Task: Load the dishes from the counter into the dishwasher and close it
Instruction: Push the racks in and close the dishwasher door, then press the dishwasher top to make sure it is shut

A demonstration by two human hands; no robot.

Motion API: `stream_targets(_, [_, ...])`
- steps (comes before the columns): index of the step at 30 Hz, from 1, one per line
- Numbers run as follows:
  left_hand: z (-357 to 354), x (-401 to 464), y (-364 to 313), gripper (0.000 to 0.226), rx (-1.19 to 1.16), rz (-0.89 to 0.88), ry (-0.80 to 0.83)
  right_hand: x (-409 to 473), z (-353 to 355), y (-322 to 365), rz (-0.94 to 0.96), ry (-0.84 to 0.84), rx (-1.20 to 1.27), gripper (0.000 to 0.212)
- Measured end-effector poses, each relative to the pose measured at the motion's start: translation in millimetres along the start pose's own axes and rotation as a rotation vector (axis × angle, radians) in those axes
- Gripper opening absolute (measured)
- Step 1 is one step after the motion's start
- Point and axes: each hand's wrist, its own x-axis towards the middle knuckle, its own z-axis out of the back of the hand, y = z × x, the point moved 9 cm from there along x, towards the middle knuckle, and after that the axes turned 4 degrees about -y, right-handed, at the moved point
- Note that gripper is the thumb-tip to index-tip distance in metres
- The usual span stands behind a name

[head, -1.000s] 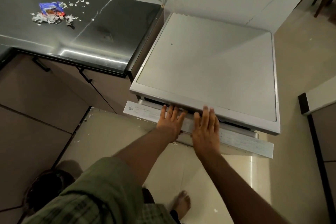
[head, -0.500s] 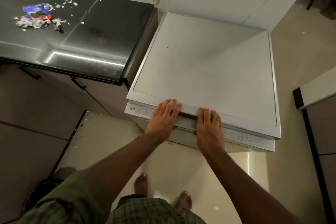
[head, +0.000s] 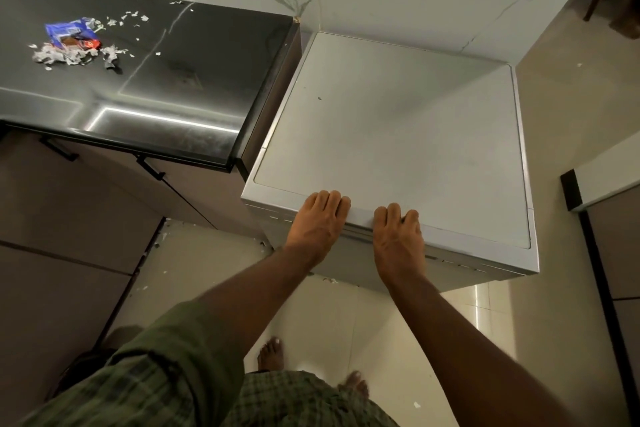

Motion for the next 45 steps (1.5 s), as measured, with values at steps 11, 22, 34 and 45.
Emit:
stream_targets(11, [9,2,-5,0.075,0.028,0.155,0.152,5,3,3,0.035,0.039,0.024,0.066])
stream_targets(22, [23,16,-10,0.063,-0.006,0.051,0.267,11,10,-2,0.111,0.028,0.083,0.052])
stream_targets(34, [17,127,70,0.138,-0.050,0.035,0.524,95,19,-22,0.051,0.416,0.192,0.026])
stream_targets(45, [16,209,100,0.034,-0.069,-0.145,0.544,218,59,-36,-0.098,0.254,0.413,0.051])
